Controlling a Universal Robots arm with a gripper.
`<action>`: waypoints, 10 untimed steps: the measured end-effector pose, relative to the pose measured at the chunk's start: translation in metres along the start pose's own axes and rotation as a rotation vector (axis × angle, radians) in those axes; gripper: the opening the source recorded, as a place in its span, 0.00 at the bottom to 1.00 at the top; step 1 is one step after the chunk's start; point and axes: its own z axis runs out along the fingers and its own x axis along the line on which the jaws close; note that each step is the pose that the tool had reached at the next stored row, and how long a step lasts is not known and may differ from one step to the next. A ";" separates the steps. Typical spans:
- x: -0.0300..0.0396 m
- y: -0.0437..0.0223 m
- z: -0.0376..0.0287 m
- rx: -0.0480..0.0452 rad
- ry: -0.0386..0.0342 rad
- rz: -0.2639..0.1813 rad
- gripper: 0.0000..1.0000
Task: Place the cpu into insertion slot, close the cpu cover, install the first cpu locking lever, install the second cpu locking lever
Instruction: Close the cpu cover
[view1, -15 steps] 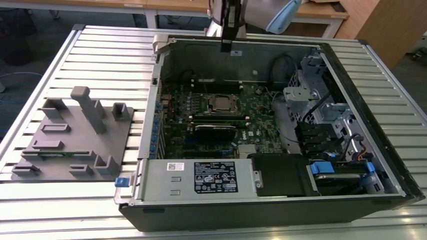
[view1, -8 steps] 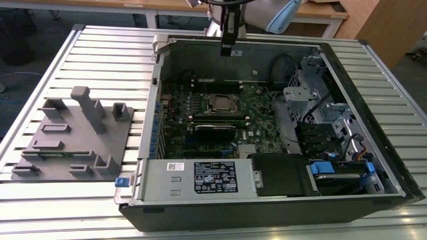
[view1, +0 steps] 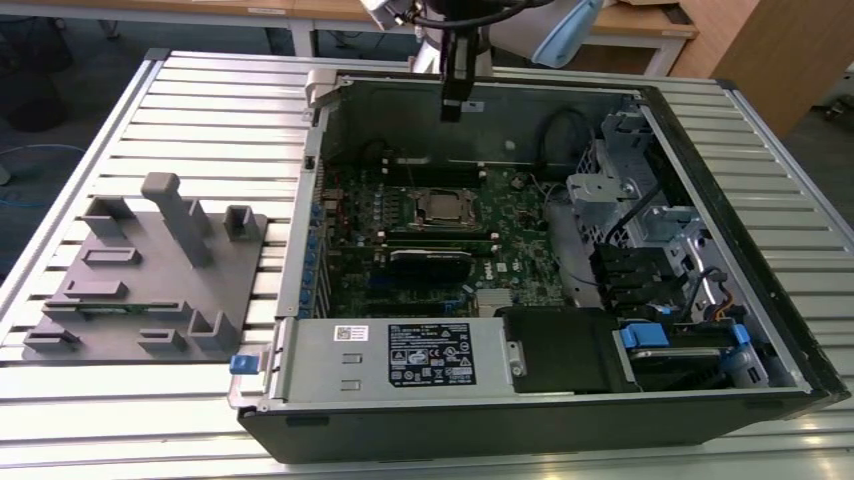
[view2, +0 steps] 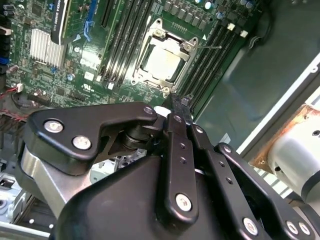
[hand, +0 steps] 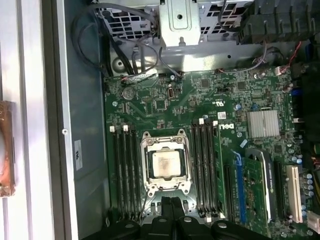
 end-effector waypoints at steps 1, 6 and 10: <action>0.0000 0.0000 0.0017 0.0000 0.0000 0.000 0.10; 0.0002 0.0001 0.0106 -0.0001 0.0001 0.000 0.10; 0.0002 0.0000 0.0147 0.0003 -0.0001 0.000 0.10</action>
